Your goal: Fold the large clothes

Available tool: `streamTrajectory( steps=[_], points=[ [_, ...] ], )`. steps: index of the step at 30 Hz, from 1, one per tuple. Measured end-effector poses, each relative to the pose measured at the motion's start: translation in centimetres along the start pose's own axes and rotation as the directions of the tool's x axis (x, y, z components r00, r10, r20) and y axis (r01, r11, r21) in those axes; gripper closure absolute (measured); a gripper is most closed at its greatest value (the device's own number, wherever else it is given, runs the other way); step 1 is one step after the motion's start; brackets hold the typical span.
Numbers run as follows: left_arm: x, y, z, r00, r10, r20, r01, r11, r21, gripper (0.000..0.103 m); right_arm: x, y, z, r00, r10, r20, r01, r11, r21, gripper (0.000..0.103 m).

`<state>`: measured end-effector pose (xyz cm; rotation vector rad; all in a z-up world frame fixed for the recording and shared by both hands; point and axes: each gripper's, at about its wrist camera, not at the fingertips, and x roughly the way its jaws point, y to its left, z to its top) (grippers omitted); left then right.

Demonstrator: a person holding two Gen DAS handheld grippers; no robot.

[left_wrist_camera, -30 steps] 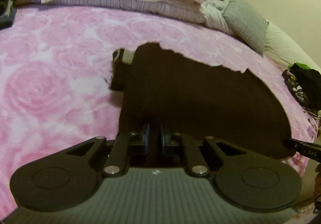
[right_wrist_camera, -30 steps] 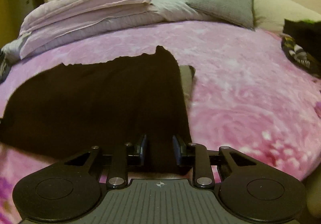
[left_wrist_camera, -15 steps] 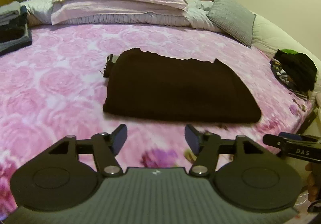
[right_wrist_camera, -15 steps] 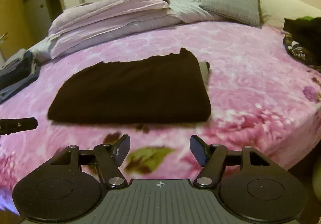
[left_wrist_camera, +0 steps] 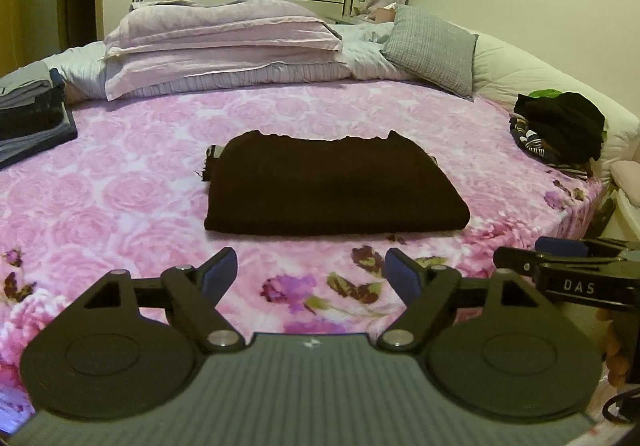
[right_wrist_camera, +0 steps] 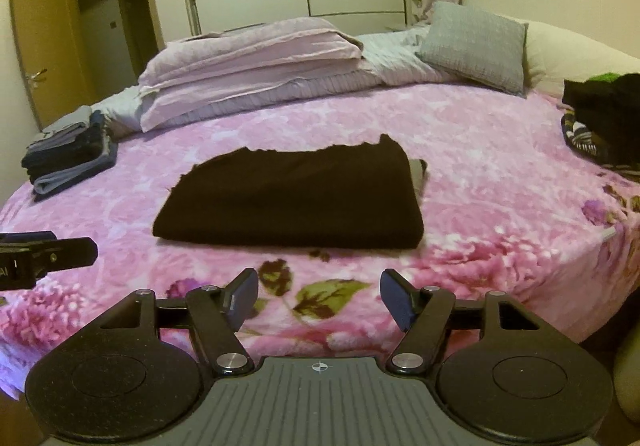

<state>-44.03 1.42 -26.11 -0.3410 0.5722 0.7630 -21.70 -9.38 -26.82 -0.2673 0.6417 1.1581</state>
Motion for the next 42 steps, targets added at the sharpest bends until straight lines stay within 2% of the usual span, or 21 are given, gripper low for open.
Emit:
streamTrajectory(
  steps=[11, 21, 24, 27, 29, 30, 32, 34, 36, 39, 40, 42],
  points=[
    [-0.1, 0.3, 0.2, 1.0, 0.027, -0.009, -0.027, 1.0, 0.001, 0.024, -0.5, 0.5, 0.1, 1.0, 0.002, 0.002, -0.002, 1.0, -0.01, 0.038],
    [3.5, 1.3, 0.7, 0.998, 0.032, -0.06, -0.033, 0.999, -0.015, 0.024, 2.4, -1.1, 0.8, 0.999, -0.001, -0.035, 0.003, 0.999, 0.046, 0.038],
    [5.9, 2.7, 0.5, 0.997, 0.01, -0.07, -0.015, 0.998, -0.064, 0.024, 4.2, -2.5, 0.9, 0.999, 0.026, -0.041, -0.022, 0.994, 0.112, 0.038],
    [9.4, 5.8, -0.3, 0.995, -0.062, -0.073, 0.046, 0.976, -0.213, 0.025, 6.9, -4.9, 0.8, 0.996, 0.078, -0.034, -0.067, 0.968, 0.242, 0.038],
    [11.8, 7.9, -0.7, 0.991, -0.11, -0.075, 0.08, 0.942, -0.326, 0.028, 9.2, -7.0, 0.6, 0.992, 0.126, -0.017, -0.11, 0.922, 0.372, 0.038],
    [13.0, 8.9, -0.9, 0.989, -0.129, -0.076, 0.09, 0.917, -0.388, 0.029, 10.4, -8.1, 0.5, 0.988, 0.154, -0.006, -0.135, 0.885, 0.445, 0.038],
    [15.5, 10.8, -1.2, 0.985, -0.162, -0.065, 0.109, 0.861, -0.497, 0.032, 12.8, -10.3, 0.2, 0.979, 0.201, 0.008, -0.166, 0.787, 0.595, 0.038],
    [17.9, 12.3, -1.5, 0.979, -0.193, -0.059, 0.12, 0.792, -0.598, 0.033, 15.4, -12.0, -0.3, 0.97, 0.24, 0.035, -0.192, 0.668, 0.719, 0.038],
    [19.7, 13.2, -1.7, 0.979, -0.198, -0.056, 0.114, 0.748, -0.654, 0.037, 17.5, -12.9, -0.5, 0.968, 0.249, 0.03, -0.179, 0.6, 0.779, 0.038],
    [21.8, 14.3, -1.7, 0.984, -0.173, -0.039, 0.097, 0.708, -0.699, 0.045, 20.0, -13.7, -0.5, 0.971, 0.236, 0.024, -0.15, 0.534, 0.832, 0.044],
    [22.4, 14.5, -1.6, 0.986, -0.166, -0.03, 0.096, 0.703, -0.705, 0.049, 20.6, -13.9, -0.4, 0.973, 0.227, 0.037, -0.151, 0.509, 0.847, 0.046],
    [23.2, 15.0, -1.4, 0.988, -0.149, -0.026, 0.087, 0.699, -0.71, 0.058, 21.3, -14.1, -0.2, 0.977, 0.207, 0.051, -0.148, 0.486, 0.861, 0.053]
  ],
)
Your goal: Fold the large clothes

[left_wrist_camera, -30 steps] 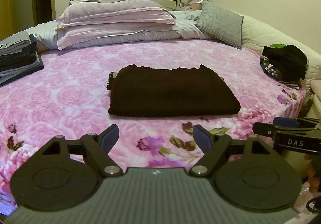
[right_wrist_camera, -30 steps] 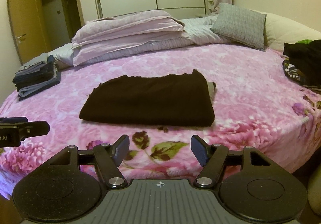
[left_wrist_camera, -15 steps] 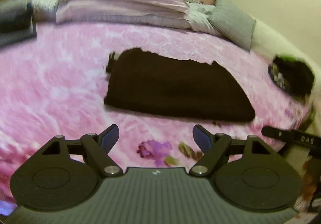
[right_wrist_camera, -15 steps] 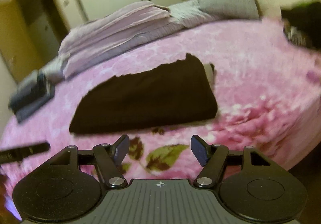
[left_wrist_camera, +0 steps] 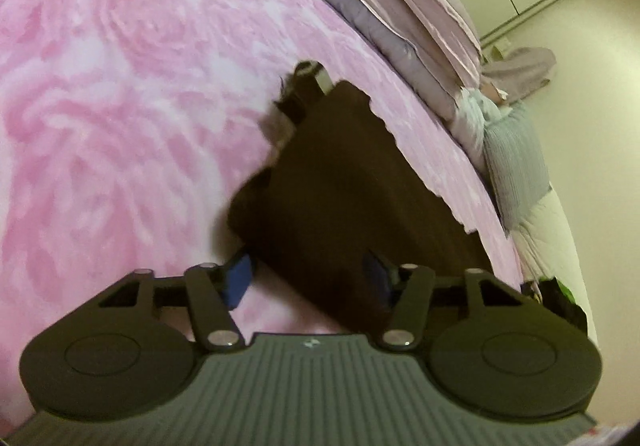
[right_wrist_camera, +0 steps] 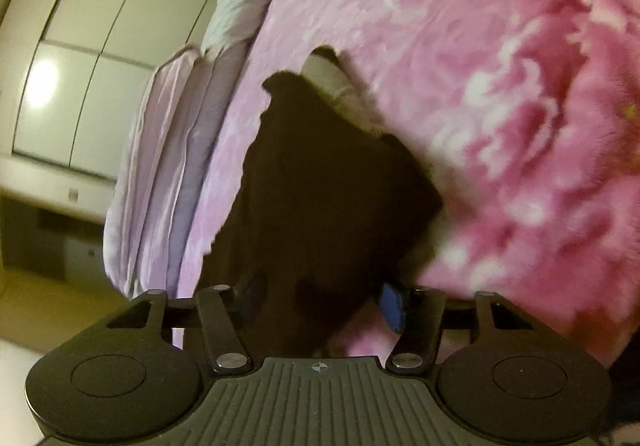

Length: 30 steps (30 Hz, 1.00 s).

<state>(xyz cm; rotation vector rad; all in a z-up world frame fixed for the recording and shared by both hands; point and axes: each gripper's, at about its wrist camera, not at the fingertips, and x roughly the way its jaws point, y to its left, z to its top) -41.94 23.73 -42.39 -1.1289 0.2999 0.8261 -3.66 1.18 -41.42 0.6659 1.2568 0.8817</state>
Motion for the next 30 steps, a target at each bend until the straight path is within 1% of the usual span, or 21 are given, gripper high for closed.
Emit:
streamTrajectory(
  steps=[1, 2, 3, 4, 5, 6, 8, 10, 13, 15, 18, 20, 22, 24, 26, 27, 28, 30],
  points=[
    [0.2, 0.1, 0.2, 1.0, 0.002, 0.014, -0.002, 1.0, 0.0, 0.07, 0.3, 0.0, 0.1, 1.0, 0.0, 0.013, 0.0, 1.0, 0.002, 0.075],
    [0.3, 0.1, 0.4, 1.0, 0.017, 0.024, -0.017, 1.0, 0.009, 0.077, 0.7, -0.1, 0.2, 1.0, -0.01, 0.019, 0.01, 1.0, 0.003, 0.097],
    [0.5, 0.2, 0.6, 0.999, 0.026, 0.025, -0.027, 0.999, 0.019, 0.086, 1.1, -0.5, 0.3, 1.0, -0.023, 0.011, 0.022, 1.0, 0.019, 0.097],
    [0.5, 0.4, 0.7, 1.0, 0.022, 0.023, -0.022, 1.0, 0.021, 0.089, 1.1, -1.1, 0.4, 1.0, -0.003, 0.014, 0.002, 0.998, 0.058, 0.098],
    [0.2, 0.5, 0.6, 1.0, 0.013, 0.027, -0.014, 1.0, 0.019, 0.09, 0.8, -1.4, 0.3, 1.0, 0.012, 0.024, -0.014, 0.997, 0.082, 0.098],
    [-0.1, 0.4, 0.6, 0.999, 0.008, 0.035, -0.009, 1.0, 0.03, 0.091, 0.5, -1.4, 0.3, 1.0, 0.016, 0.025, -0.017, 0.997, 0.072, 0.099],
    [-0.8, 0.0, 0.2, 0.999, 0.016, 0.047, -0.019, 0.997, 0.07, 0.092, -0.6, -0.9, 0.2, 0.999, 0.023, 0.031, -0.023, 1.0, 0.017, 0.1],
    [-1.8, -0.3, -0.2, 0.999, 0.012, 0.053, -0.017, 0.996, 0.091, 0.092, -1.5, -0.7, 0.4, 1.0, 0.018, 0.022, -0.018, 1.0, -0.016, 0.1],
    [-3.9, -1.2, -1.5, 0.999, -0.006, 0.047, -0.001, 0.991, 0.135, 0.092, -3.4, -0.5, 0.6, 1.0, 0.015, 0.005, -0.015, 0.999, -0.039, 0.1],
    [-5.5, -1.6, -2.9, 0.999, -0.018, 0.031, 0.013, 0.987, 0.162, 0.092, -5.4, -0.9, 0.6, 1.0, 0.005, -0.014, -0.006, 0.998, -0.055, 0.1],
    [-8.2, -1.6, -5.8, 0.999, -0.039, -0.009, 0.04, 0.985, 0.169, 0.092, -8.5, -2.5, 0.3, 0.999, -0.006, -0.048, 0.003, 0.998, -0.058, 0.1],
    [-9.2, -1.6, -7.5, 0.998, -0.028, -0.053, 0.039, 0.978, 0.206, 0.092, -10.4, -3.3, -0.2, 0.997, -0.029, -0.068, 0.022, 0.995, -0.1, 0.099],
    [-9.6, -1.7, -8.3, 0.997, 0.006, -0.082, 0.015, 0.966, 0.257, 0.09, -11.7, -3.8, -0.6, 0.995, -0.057, -0.085, 0.042, 0.986, -0.163, 0.098],
    [-10.1, -1.8, -8.1, 0.996, 0.025, -0.082, 0.001, 0.955, 0.295, 0.086, -12.8, -3.7, -0.7, 0.988, -0.126, -0.086, 0.104, 0.968, -0.23, 0.088],
    [-10.9, -2.1, -7.3, 0.997, 0.039, -0.071, -0.014, 0.945, 0.326, 0.082, -14.2, -3.3, -0.7, 0.986, -0.165, -0.035, 0.147, 0.942, -0.301, 0.078],
    [-11.3, -2.5, -6.8, 0.997, 0.044, -0.06, -0.02, 0.937, 0.35, 0.081, -14.8, -2.9, -0.7, 0.983, -0.181, 0.004, 0.171, 0.925, -0.34, 0.076],
    [-11.8, -3.0, -6.3, 0.998, 0.061, -0.026, -0.046, 0.923, 0.383, 0.084, -15.4, -2.3, -0.5, 0.98, -0.195, 0.044, 0.197, 0.905, -0.378, 0.071],
    [-12.6, -4.1, -5.2, 0.995, 0.082, 0.06, -0.1, 0.882, 0.46, 0.084, -15.9, -1.4, -0.1, 0.976, -0.191, 0.103, 0.217, 0.878, -0.427, 0.057]
  ],
)
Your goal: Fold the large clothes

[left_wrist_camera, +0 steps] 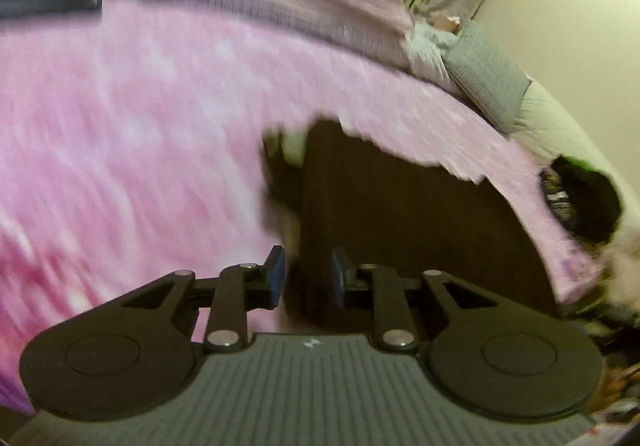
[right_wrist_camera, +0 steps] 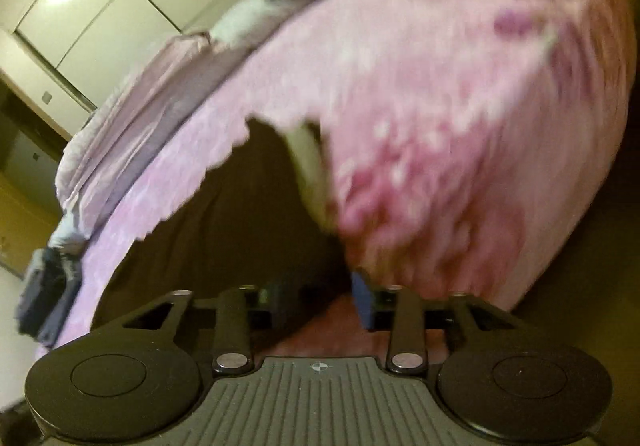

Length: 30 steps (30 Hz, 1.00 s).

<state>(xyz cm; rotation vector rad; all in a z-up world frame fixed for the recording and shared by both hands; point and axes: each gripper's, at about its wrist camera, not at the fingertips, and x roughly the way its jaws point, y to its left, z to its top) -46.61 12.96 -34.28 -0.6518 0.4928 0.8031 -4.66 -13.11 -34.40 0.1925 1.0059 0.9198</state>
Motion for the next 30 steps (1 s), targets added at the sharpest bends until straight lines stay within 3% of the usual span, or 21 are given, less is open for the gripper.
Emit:
streamTrajectory(
  steps=[2, 4, 8, 11, 13, 16, 21, 22, 25, 29, 30],
  points=[
    [0.1, -0.3, 1.4, 0.999, -0.004, 0.038, 0.002, 0.999, 0.044, 0.084, 0.1, 0.4, 0.8, 0.999, 0.01, 0.051, -0.008, 0.999, -0.041, 0.034],
    [1.4, -1.1, 2.5, 0.998, -0.063, 0.02, 0.06, 0.994, 0.092, 0.084, 1.7, 0.8, 1.7, 0.997, 0.033, 0.065, -0.028, 0.997, -0.069, 0.031],
    [5.8, -2.5, 3.4, 0.993, -0.11, -0.039, 0.115, 0.981, 0.156, 0.083, 6.4, 1.0, 2.6, 0.998, 0.061, 0.021, -0.058, 0.993, -0.106, 0.031],
    [9.7, -1.4, 3.4, 0.99, -0.082, -0.111, 0.095, 0.989, 0.112, 0.084, 8.7, 0.0, 3.6, 0.998, 0.055, 0.031, -0.053, 0.997, -0.058, 0.032],
    [11.4, 0.0, 3.3, 0.989, -0.081, -0.126, 0.09, 0.994, 0.062, 0.094, 9.9, -1.3, 4.4, 0.998, 0.06, 0.033, -0.06, 0.998, 0.011, 0.038],
    [11.4, 1.6, 4.0, 0.985, -0.124, -0.121, 0.123, 0.992, -0.017, 0.094, 10.3, -2.3, 5.6, 0.997, 0.08, 0.02, -0.081, 0.994, 0.078, 0.043],
    [9.3, 2.7, 4.5, 0.983, -0.16, -0.091, 0.154, 0.986, -0.064, 0.089, 9.8, -2.7, 5.5, 0.982, 0.182, -0.047, -0.179, 0.982, 0.058, 0.043],
    [8.9, 3.0, 4.6, 0.985, -0.151, -0.085, 0.146, 0.987, -0.067, 0.083, 9.9, -2.7, 5.5, 0.979, 0.193, -0.061, -0.19, 0.98, 0.054, 0.043],
    [7.7, 4.8, 4.6, 0.989, -0.13, -0.069, 0.122, 0.987, -0.104, 0.083, 10.3, -2.5, 5.6, 0.975, 0.206, -0.086, -0.202, 0.978, 0.054, 0.043],
    [6.8, 8.1, 4.2, 0.994, -0.088, -0.069, 0.075, 0.982, -0.172, 0.083, 11.6, -1.8, 5.7, 0.965, 0.219, -0.146, -0.206, 0.974, 0.096, 0.08],
    [6.7, 8.8, 4.0, 0.995, -0.071, -0.074, 0.057, 0.982, -0.181, 0.083, 11.6, -1.5, 5.7, 0.968, 0.204, -0.148, -0.191, 0.977, 0.096, 0.084]
  ],
)
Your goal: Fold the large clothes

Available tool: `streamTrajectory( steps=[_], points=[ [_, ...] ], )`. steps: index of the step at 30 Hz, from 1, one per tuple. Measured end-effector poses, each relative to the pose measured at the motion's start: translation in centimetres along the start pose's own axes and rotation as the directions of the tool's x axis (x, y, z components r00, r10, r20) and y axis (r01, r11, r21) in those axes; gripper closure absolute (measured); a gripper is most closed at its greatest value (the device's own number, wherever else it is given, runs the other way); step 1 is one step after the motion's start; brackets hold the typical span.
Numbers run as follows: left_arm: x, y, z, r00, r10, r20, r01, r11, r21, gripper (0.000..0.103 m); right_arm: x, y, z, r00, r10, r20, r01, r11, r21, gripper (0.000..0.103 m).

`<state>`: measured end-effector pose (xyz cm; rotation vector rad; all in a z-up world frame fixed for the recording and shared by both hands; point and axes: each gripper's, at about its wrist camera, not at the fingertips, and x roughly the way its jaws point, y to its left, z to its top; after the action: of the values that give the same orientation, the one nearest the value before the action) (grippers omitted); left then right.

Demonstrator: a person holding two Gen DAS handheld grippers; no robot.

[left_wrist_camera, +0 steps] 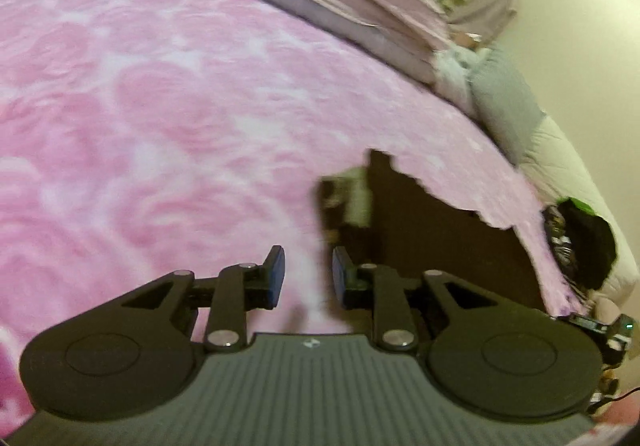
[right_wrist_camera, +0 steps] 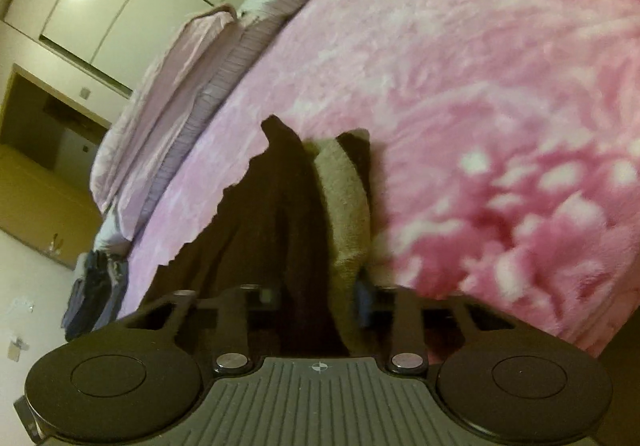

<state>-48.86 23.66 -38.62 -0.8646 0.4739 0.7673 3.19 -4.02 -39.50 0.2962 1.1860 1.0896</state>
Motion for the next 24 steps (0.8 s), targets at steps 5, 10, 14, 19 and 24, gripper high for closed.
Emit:
streamTrajectory(
  steps=[5, 10, 14, 19, 24],
  points=[
    [-1.4, 3.2, -0.1, 0.997, 0.076, -0.016, -0.077, 0.996, -0.037, 0.083, 0.2, 5.2, 0.2, 0.967, -0.255, 0.005, 0.255, 0.964, -0.078, 0.089],
    [-2.3, 4.8, -0.4, 0.997, 0.075, -0.028, -0.076, 0.996, -0.052, 0.083, 3.1, 19.8, -4.6, 0.802, -0.534, 0.269, 0.59, 0.637, -0.495, 0.089],
    [-2.2, 5.2, -1.1, 0.999, 0.034, -0.04, -0.037, 0.996, -0.08, 0.083, 7.3, 28.8, -13.1, 0.772, -0.463, 0.436, 0.609, 0.338, -0.718, 0.089],
    [-2.4, 4.5, -2.1, 0.999, -0.015, -0.05, 0.009, 0.994, -0.108, 0.083, 15.0, 29.9, -24.2, 0.785, -0.443, 0.433, 0.512, 0.071, -0.856, 0.084],
    [-3.2, 3.3, -2.7, 0.998, -0.038, -0.049, 0.032, 0.993, -0.118, 0.083, 15.3, 29.0, -28.8, 0.792, -0.423, 0.441, 0.486, -0.004, -0.874, 0.069]
  ],
)
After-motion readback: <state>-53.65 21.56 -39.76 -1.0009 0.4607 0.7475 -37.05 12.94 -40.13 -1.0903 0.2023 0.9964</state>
